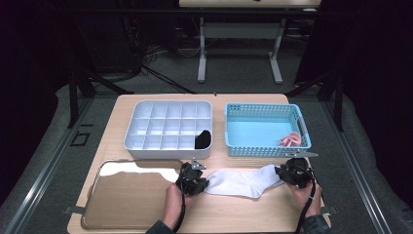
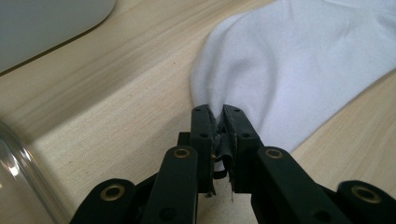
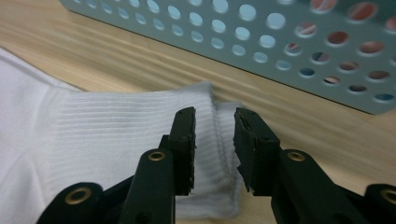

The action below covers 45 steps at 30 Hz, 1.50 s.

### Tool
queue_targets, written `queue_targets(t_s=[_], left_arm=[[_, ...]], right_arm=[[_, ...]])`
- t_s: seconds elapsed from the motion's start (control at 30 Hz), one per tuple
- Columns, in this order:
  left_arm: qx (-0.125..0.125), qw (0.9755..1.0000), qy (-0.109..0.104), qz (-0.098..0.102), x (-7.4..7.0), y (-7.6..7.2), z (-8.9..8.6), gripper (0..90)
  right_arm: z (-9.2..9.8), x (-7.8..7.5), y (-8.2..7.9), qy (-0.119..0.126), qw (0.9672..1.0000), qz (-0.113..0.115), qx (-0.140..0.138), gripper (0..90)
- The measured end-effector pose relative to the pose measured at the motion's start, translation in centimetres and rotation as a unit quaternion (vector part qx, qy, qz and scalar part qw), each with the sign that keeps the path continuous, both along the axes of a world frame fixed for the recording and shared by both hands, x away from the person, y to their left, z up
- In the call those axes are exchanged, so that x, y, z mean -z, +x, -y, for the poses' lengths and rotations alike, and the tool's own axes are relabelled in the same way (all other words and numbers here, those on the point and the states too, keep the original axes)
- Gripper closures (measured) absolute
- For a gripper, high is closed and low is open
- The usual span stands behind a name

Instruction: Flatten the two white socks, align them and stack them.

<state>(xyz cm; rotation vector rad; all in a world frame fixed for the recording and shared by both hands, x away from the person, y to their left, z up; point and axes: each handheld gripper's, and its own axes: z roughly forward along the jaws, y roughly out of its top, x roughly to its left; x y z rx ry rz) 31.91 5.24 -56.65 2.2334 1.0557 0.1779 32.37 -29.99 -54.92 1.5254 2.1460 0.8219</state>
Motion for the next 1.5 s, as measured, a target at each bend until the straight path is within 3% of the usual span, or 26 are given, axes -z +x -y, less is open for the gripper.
queue_targets(t_s=[0.17, 0.3, 0.67, 0.93, 1.1, 1.2, 1.4, 1.5], left_arm=[[0.000, 1.0000, -0.001, -0.001, 0.0, 0.0, 0.0, 83.1], [-0.001, 1.0000, -0.001, 0.000, 0.0, 0.0, 0.0, 83.1], [-0.003, 1.0000, -0.003, 0.000, 0.0, -0.1, 0.1, 83.1], [0.000, 1.0000, -0.003, -0.002, 0.1, 0.0, 0.2, 82.9], [0.002, 1.0000, -0.007, -0.003, 0.0, 0.0, 0.1, 79.5], [0.004, 0.9999, -0.013, -0.001, -0.1, 0.1, 0.0, 74.2], [-0.004, 0.9998, -0.020, -0.002, -0.5, 0.2, -0.5, 60.7], [0.001, 0.9996, -0.026, -0.009, -0.6, 0.3, -0.5, 58.7]], right_arm=[[-0.3, 1.0, 0.9, 0.004, 0.9993, -0.036, -0.005, 72.6], [-0.2, 1.0, 0.7, 0.010, 0.9994, -0.034, -0.005, 83.8], [-0.1, -0.8, -1.2, 0.012, 0.9997, 0.002, 0.022, 84.8], [0.1, 0.4, -1.4, 0.000, 0.9992, -0.018, 0.036, 84.3], [0.5, 1.1, -1.2, 0.010, 0.9991, -0.022, 0.034, 83.4], [0.8, 1.0, -1.1, 0.012, 0.9991, -0.022, 0.035, 78.6], [1.6, 0.7, -1.5, 0.034, 0.9986, -0.015, 0.038, 52.8], [2.0, 0.7, -1.6, 0.037, 0.9981, -0.019, 0.045, 50.1]])
